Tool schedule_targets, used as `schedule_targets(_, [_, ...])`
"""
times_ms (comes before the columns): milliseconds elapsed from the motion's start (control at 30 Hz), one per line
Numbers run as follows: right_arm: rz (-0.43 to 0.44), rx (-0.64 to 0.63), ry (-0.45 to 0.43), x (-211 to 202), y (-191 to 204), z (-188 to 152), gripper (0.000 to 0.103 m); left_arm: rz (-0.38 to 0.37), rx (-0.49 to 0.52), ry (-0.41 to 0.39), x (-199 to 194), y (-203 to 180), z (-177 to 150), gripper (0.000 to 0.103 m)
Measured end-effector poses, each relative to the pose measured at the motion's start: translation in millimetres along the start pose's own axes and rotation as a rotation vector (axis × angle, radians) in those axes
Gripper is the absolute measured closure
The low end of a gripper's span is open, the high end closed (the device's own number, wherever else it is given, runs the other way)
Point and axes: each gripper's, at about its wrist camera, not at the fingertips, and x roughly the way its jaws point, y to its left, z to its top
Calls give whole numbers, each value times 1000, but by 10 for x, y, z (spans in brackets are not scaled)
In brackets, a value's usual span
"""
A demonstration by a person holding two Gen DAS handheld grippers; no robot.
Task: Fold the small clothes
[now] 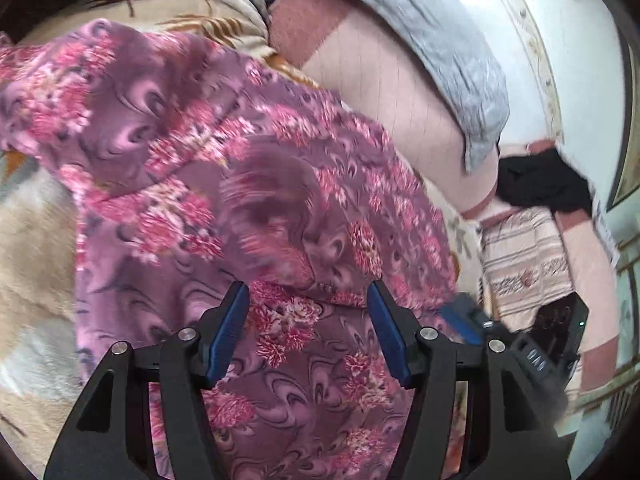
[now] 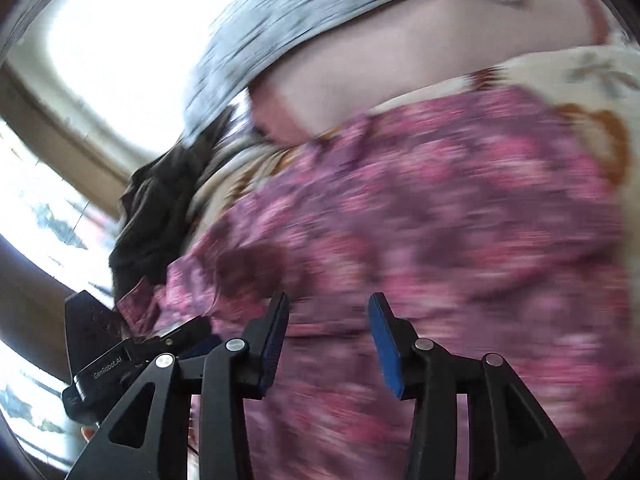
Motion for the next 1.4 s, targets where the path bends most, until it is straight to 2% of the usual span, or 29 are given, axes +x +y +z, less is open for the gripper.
schedule_targets(67, [-51,70,-55,-216,-347,65,59,39,6,19,99,-15,2,40])
schedule_targets(167, [-131,200,-151,-459,-856,187,59,37,-49,39,229,24,60,40])
schedule_targets(233, [-174,277,-200,-538,-1137,252,59,24,-100,23,258,42,131,41])
schedule_targets(267, [-194,298,-207,-538,-1233,272,59,17,-130,22,270,64,167,54])
schedule_targets(300, [-217,313,-212,-524,-1314,288,59,1,-151,26,287,77,199,94])
schedule_targets(367, [-229,337,-197,-412,-1424,323,59,-13,-188,56,329,115,267,99])
schedule_targets(400, [-213,347,-184,-364,-1445,327,59,-5,-194,41,285,116,287,99])
schedule_targets(433, [-145,356,-150,-259,-1462,340,59,2,-184,26,233,105,300,99])
schedule_targets(467, [-97,354,-96,-157,-1451,356,69,8,-171,6,159,82,312,99])
schedule_targets(500, [-89,319,-70,-113,-1375,388,95,12,-165,-9,98,73,320,99])
schedule_targets(567, [-59,218,-157,-246,-1179,411,94,9,-156,-37,-27,67,315,99])
schedule_targets(600, [-52,172,-212,-349,-1077,415,94,27,-145,-42,-27,60,310,99])
schedule_targets(633, [-55,163,-227,-392,-1059,404,94,54,-128,-35,5,69,302,98])
schedule_targets(700, [-101,167,-176,-289,-1121,382,94,121,-112,43,209,123,284,98])
schedule_targets(733, [-151,175,-81,-144,-1206,383,94,162,-113,97,328,160,246,97])
schedule_targets(767, [-177,192,-6,-61,-1282,358,92,155,-104,87,327,168,214,96])
schedule_targets(800, [-155,210,-19,-112,-1321,339,90,154,-86,76,270,145,200,94])
schedule_targets(867, [-90,236,-139,-423,-1369,275,82,166,-41,59,121,97,153,93])
schedule_targets(900, [-85,228,-165,-533,-1384,244,71,165,-24,41,42,88,111,93])
schedule_targets(967, [-120,177,-145,-606,-1431,159,60,146,-11,32,-61,89,9,93])
schedule_targets(1000, [-145,150,-120,-585,-1444,116,60,137,-9,35,-75,87,-32,93])
schedule_targets(1067, [-131,107,-9,-403,-1449,-4,60,148,-3,50,-39,67,-116,93])
schedule_targets(1100, [-132,68,16,-344,-1414,-22,63,167,2,64,7,48,-155,93])
schedule_targets(1133, [-197,-30,-5,-341,-1288,-35,71,181,5,78,41,17,-167,93])
schedule_targets(1167, [-229,-101,5,-320,-1182,-16,97,192,12,88,69,-11,-189,93])
schedule_targets(1200, [-230,-102,-18,-376,-1151,-3,99,205,28,84,63,-37,-217,91])
schedule_targets(1267, [-222,-25,-144,-649,-1201,48,99,239,57,71,30,-47,-274,91])
schedule_targets(1300, [-228,11,-165,-702,-1264,56,99,240,59,74,41,-42,-290,91])
schedule_targets(1400, [-315,3,9,-433,-1437,6,98,234,55,86,27,-10,-296,91])
